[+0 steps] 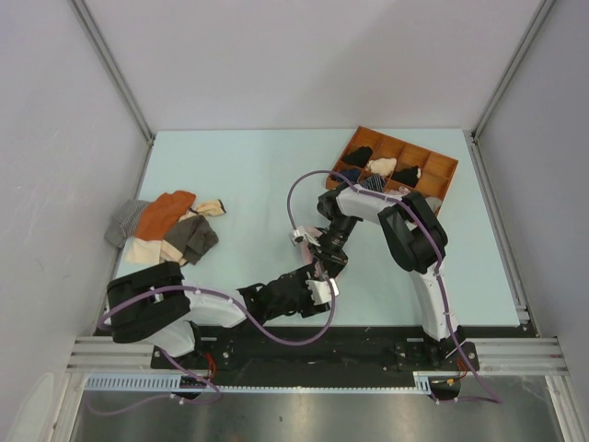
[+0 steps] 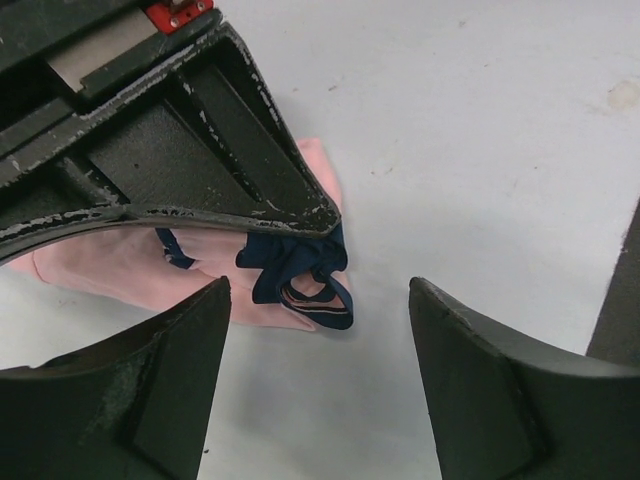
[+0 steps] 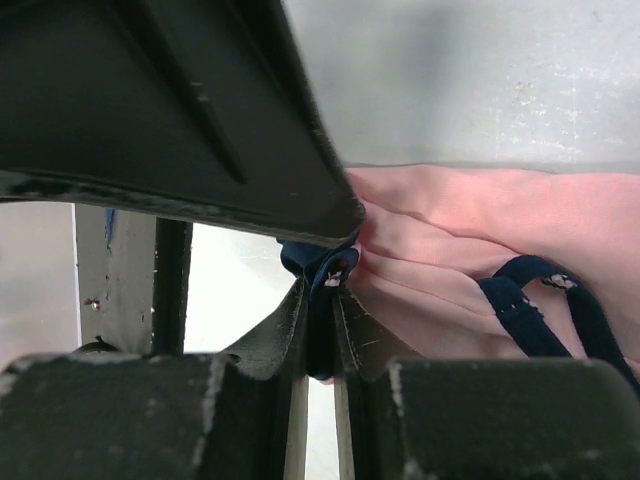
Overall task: Roll the underwear
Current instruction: Roll the underwear to the center of the board.
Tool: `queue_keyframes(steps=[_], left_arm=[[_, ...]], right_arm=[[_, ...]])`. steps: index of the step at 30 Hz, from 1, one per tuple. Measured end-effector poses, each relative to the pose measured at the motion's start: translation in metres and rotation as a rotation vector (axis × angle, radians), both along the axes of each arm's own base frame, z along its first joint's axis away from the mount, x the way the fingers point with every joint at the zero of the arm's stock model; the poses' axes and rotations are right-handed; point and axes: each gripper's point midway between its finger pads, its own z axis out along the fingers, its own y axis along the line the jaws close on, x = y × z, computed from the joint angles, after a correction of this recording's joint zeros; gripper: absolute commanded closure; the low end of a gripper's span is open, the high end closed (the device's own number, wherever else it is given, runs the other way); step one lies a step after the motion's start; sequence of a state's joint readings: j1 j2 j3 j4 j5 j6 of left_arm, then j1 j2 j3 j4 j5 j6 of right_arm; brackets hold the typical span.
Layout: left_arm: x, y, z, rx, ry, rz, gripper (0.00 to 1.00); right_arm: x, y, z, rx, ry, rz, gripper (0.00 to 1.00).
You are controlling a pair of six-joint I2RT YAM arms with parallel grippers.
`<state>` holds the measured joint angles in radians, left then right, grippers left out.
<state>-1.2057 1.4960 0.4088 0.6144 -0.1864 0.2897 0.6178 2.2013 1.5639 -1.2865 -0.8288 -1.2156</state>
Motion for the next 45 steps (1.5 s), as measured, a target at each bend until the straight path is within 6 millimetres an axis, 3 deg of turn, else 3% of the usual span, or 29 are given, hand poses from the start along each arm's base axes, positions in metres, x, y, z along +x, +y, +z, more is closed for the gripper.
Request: queue_keyframes(steps=[8,11,12,18,20,31,39,45], left_arm=[[0.014,0.004,-0.009,0.017,0.028,0.023,0.31],[0.017,0.004,-0.011,0.019,0.036,0.023,0.44],[0.018,0.003,-0.011,0.017,0.038,0.022,0.55],[0.019,-0.004,-0.012,0.019,0.079,-0.004,0.94],[0.018,-0.005,-0.013,0.017,0.101,-0.011,1.00],[0.016,-0.002,-0.016,-0.039,0.268,-0.030,0.99],[0.018,0.005,-0.014,-0.099,0.435,-0.011,1.00],[0.035,0.007,-0.013,-0.134,0.643,0.031,0.99]], right_arm=[[0.000,0.000,0.000,-0.002,0.002,0.000,0.85],[0.000,0.000,-0.001,-0.004,0.005,0.000,0.84],[0.000,0.000,-0.001,-0.005,0.006,0.000,0.84],[0.000,0.000,-0.003,-0.010,0.011,-0.003,0.80],[0.000,-0.001,-0.003,-0.012,0.012,-0.005,0.77],[0.011,-0.002,0.004,0.016,0.021,-0.064,0.58],[0.056,-0.014,0.039,0.092,-0.092,-0.194,0.56],[0.079,-0.030,0.058,0.144,-0.196,-0.263,0.54]])
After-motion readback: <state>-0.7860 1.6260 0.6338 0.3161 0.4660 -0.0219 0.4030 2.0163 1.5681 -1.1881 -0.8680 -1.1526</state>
